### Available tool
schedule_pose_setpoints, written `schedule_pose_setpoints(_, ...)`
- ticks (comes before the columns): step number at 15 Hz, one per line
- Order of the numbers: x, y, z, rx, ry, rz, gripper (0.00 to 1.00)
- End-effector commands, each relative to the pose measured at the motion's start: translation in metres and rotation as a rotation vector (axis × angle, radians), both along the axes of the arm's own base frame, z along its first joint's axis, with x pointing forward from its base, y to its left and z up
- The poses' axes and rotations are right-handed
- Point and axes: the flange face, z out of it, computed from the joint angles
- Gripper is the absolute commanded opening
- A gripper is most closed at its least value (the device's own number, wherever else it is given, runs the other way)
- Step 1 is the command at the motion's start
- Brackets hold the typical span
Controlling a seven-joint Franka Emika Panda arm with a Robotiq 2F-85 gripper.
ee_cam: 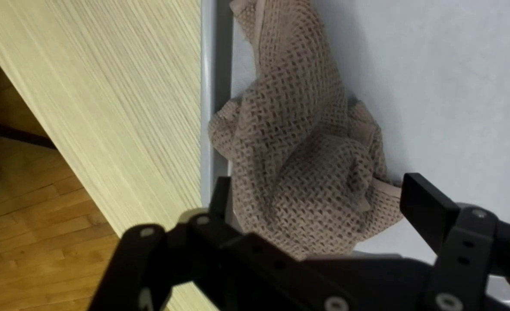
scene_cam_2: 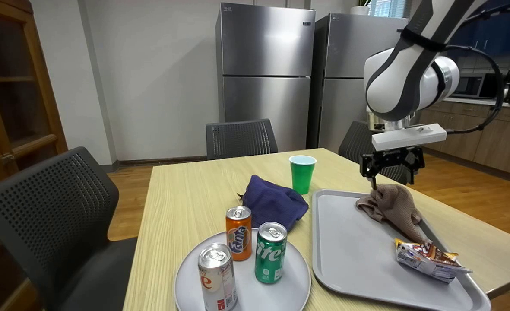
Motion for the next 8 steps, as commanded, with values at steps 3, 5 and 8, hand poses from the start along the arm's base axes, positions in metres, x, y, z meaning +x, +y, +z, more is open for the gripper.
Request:
schedule_pose_setpoints(3,-0.003,-0.019,-0.024,0.014,0.050,-0.029,1.00)
schedule_pose_setpoints(5,-0.001,-0.022,-0.034,0.011,0.066,-0.039,1.00)
schedule_pose_setpoints(8,0.008,-0.026,-0.045,0.018,0.077,-0.053,1.00)
